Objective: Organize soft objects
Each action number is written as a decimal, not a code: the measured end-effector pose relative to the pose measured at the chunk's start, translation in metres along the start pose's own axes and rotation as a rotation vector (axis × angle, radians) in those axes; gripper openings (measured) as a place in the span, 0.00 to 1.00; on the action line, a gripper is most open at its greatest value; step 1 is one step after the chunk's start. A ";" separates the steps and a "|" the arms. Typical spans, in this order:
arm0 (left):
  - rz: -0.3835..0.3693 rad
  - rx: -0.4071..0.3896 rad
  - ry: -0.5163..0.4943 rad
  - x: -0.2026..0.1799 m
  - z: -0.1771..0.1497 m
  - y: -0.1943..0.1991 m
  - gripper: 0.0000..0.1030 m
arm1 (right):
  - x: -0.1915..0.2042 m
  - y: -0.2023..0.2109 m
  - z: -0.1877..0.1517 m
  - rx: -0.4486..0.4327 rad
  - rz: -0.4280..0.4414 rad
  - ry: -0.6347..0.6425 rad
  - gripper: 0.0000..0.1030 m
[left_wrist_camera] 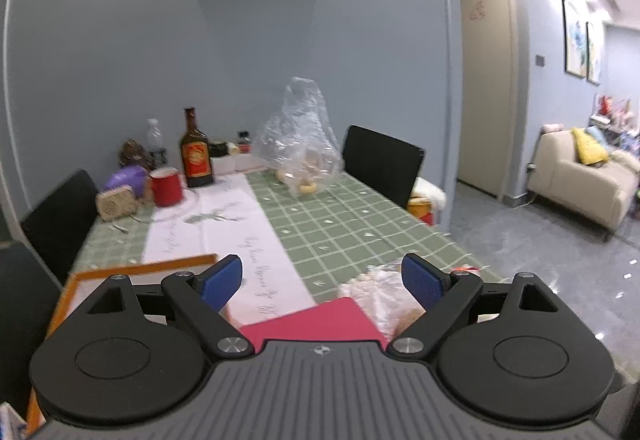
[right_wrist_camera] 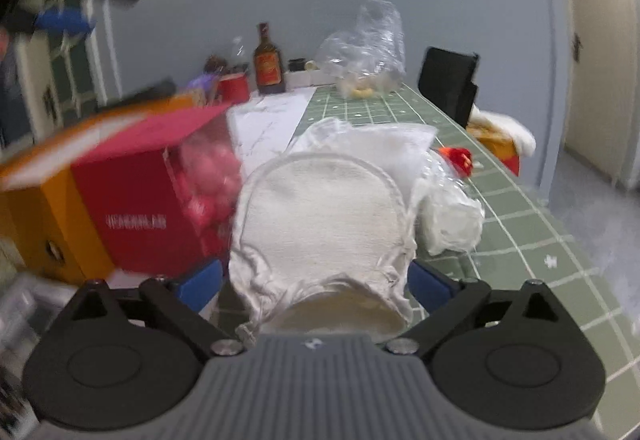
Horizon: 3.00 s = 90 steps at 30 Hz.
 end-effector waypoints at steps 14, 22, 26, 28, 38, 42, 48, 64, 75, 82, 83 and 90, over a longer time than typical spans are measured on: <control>-0.002 -0.002 0.011 0.004 0.001 0.001 1.00 | 0.022 -0.042 -0.004 0.126 -0.057 0.010 0.98; -0.031 0.001 0.014 0.002 0.001 0.001 1.00 | 0.024 -0.045 -0.007 0.109 -0.074 0.020 0.92; -0.034 0.000 0.012 0.002 0.001 0.002 1.00 | 0.020 -0.038 -0.008 0.086 -0.131 0.053 0.61; -0.038 -0.001 0.011 0.002 0.002 0.002 1.00 | 0.020 -0.034 -0.009 0.074 -0.135 0.074 0.52; -0.040 -0.020 0.002 0.000 0.003 0.007 1.00 | 0.004 -0.006 -0.003 0.017 -0.062 -0.027 0.14; -0.043 -0.025 0.005 0.000 0.003 0.009 1.00 | -0.019 0.014 -0.001 -0.014 0.070 -0.193 0.14; -0.048 -0.030 0.008 -0.001 0.003 0.011 1.00 | -0.032 0.051 -0.004 -0.013 0.157 -0.247 0.14; -0.065 -0.032 -0.008 -0.008 0.002 0.013 1.00 | -0.028 0.026 -0.031 0.062 0.157 -0.277 0.20; -0.107 -0.014 -0.027 -0.013 0.001 0.014 1.00 | -0.034 0.051 -0.013 -0.070 0.114 -0.294 0.15; -0.270 0.185 -0.130 -0.058 -0.022 -0.012 0.90 | -0.041 0.068 -0.004 -0.150 0.061 -0.304 0.12; -0.268 0.219 -0.165 -0.067 -0.027 -0.019 0.85 | -0.041 0.067 -0.004 -0.141 0.064 -0.302 0.11; -0.165 0.330 -0.221 -0.094 -0.045 -0.054 0.80 | -0.048 0.070 -0.013 -0.126 0.068 -0.293 0.11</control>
Point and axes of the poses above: each gripper's, at about its wrist camera, not at the fingertips, and y roughly against the way its jaws point, x to its left, z to its top, the point moved 3 cm from there along -y, roughly the way its jaws point
